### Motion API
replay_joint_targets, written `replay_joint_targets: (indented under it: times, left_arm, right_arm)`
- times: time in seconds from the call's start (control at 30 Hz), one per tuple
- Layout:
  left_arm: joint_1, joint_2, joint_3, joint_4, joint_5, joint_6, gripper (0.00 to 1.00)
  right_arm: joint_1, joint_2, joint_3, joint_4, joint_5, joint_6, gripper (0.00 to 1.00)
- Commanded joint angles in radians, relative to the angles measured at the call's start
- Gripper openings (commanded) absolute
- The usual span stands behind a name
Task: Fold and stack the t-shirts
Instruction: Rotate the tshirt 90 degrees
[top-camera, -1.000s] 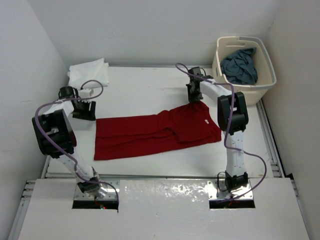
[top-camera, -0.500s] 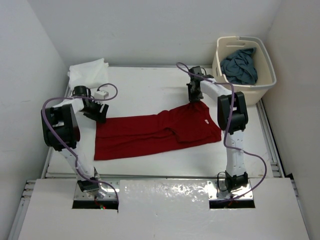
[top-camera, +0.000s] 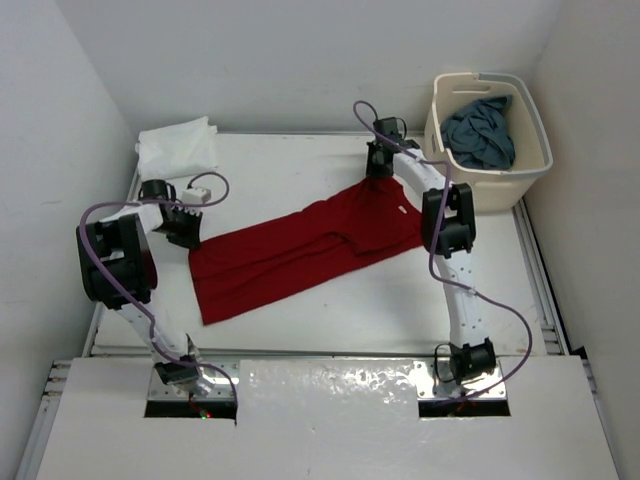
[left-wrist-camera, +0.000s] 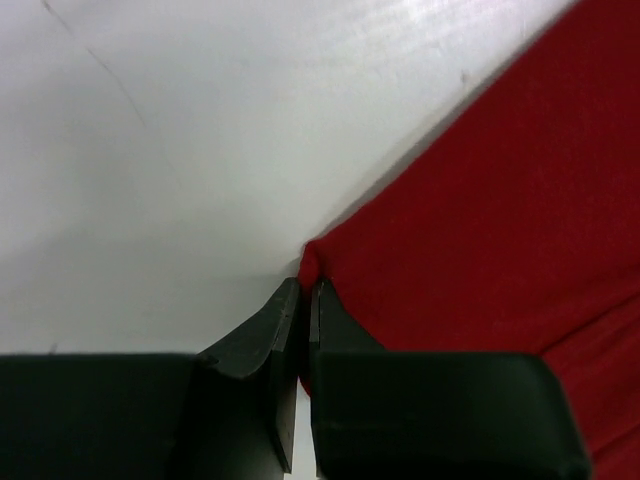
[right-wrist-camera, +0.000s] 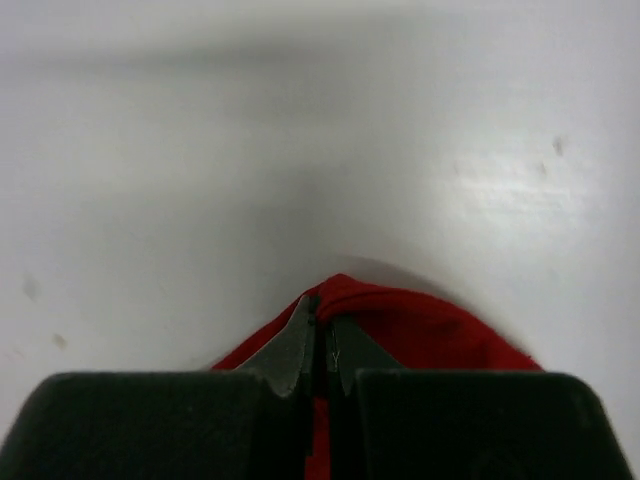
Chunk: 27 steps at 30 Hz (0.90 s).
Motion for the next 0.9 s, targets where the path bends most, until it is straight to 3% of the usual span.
replay_joint_targets:
  times: [0.0,0.07,0.1,0.13,0.2,0.23,0.3,0.33,0.47,0.57,0.63,0.67,0.7,0.77,0.87]
  left_arm:
    - [0.019,0.01,-0.1,-0.186,-0.027,0.052,0.0]
    - [0.019,0.014,-0.117,-0.235,-0.013,0.086,0.0]
    - [0.019,0.016,-0.134,-0.247,-0.012,0.099,0.0]
    - [0.019,0.017,-0.142,-0.258,-0.022,0.115,0.0]
    - [0.019,0.011,-0.162,-0.255,-0.033,0.116,0.0]
    - [0.019,-0.003,-0.164,-0.252,-0.026,0.112,0.0]
    - [0.019,-0.012,-0.159,-0.255,0.008,0.104,0.0]
    - [0.019,-0.012,-0.156,-0.258,0.016,0.101,0.0]
    - [0.017,-0.015,-0.15,-0.256,0.007,0.106,0.0]
    - [0.022,-0.023,-0.159,-0.244,-0.026,0.106,0.0]
    - [0.025,-0.026,-0.162,-0.232,-0.044,0.095,0.0]
    - [0.025,-0.026,-0.167,-0.23,-0.047,0.093,0.0]
    - [0.025,-0.029,-0.17,-0.229,-0.044,0.093,0.0]
    - [0.025,-0.035,-0.179,-0.227,-0.05,0.093,0.0]
    - [0.025,-0.049,-0.197,-0.224,-0.07,0.104,0.0]
  right_arm:
    - [0.012,0.055,0.078,0.256,-0.066,0.153,0.0]
    - [0.029,0.095,0.156,0.385,-0.06,0.166,0.07]
    - [0.041,0.119,0.204,0.405,-0.046,0.169,0.18]
    - [0.044,0.147,0.271,0.437,-0.033,0.172,0.38]
    - [0.042,0.118,0.253,0.467,0.003,0.173,0.57]
    - [0.041,0.039,0.174,0.473,0.029,0.146,0.77]
    - [0.032,-0.05,0.091,0.494,0.082,0.102,0.97]
    - [0.029,-0.089,0.057,0.482,0.098,0.053,0.99]
    - [0.01,-0.298,0.019,0.272,0.185,-0.032,0.99]
    - [0.009,-0.493,-0.222,0.177,0.256,0.005,0.97]
    - [0.009,-0.576,-0.449,0.151,0.264,0.058,0.83]
    - [0.007,-0.615,-0.518,0.151,0.261,0.075,0.65]
    - [0.007,-0.676,-0.644,0.151,0.261,0.121,0.33]
    - [0.006,-0.727,-0.762,0.161,0.274,0.173,0.23]
    - [0.006,-0.808,-0.961,0.227,0.323,0.294,0.28]
